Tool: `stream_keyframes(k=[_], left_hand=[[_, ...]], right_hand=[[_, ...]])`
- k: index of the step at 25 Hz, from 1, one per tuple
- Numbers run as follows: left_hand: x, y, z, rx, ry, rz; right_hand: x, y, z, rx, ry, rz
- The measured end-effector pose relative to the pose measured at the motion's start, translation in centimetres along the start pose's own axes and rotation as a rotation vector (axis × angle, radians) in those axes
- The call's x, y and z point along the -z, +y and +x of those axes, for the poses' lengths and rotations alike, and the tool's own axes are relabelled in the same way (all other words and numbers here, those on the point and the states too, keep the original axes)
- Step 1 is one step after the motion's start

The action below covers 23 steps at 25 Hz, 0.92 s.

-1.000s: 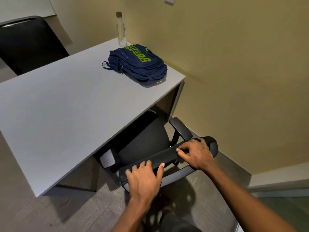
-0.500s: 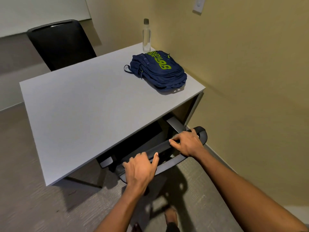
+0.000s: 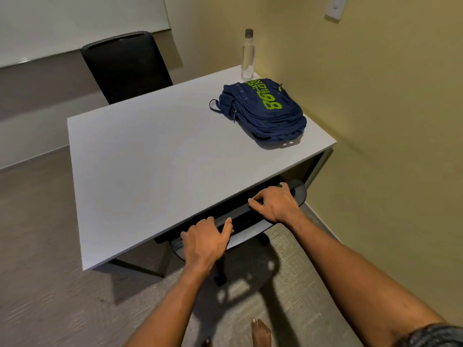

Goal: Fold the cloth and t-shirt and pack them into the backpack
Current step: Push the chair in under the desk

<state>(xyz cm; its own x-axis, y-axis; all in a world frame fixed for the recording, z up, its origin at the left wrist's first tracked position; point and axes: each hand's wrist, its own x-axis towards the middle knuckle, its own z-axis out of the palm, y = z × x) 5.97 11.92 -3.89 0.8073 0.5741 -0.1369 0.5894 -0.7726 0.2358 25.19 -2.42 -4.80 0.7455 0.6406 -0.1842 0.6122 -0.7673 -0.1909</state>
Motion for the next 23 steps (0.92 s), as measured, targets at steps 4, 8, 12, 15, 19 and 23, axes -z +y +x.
stream_keyframes(k=[4,8,12,15,19,23], left_hand=[[0.0,-0.6,1.7,0.018,0.013,-0.017],[0.3,-1.3,3.4,0.021,0.017,-0.022],[0.4,-1.9,4.7,0.030,0.021,0.007],[0.4,-1.9,4.9,0.026,0.019,0.014],[0.3,-2.0,4.9,0.038,0.016,0.016],[0.1,-2.0,5.0,0.053,0.014,0.003]], right_hand=[[0.1,-0.3,2.0,0.019,0.011,-0.009],[0.7,-1.1,3.7,0.042,0.008,-0.023],[0.7,-1.7,4.8,0.045,0.010,-0.021],[0.4,-1.7,4.9,0.046,0.029,-0.012],[0.3,-1.8,4.9,0.054,0.029,-0.018],[0.2,-1.7,5.1,0.058,0.026,-0.026]])
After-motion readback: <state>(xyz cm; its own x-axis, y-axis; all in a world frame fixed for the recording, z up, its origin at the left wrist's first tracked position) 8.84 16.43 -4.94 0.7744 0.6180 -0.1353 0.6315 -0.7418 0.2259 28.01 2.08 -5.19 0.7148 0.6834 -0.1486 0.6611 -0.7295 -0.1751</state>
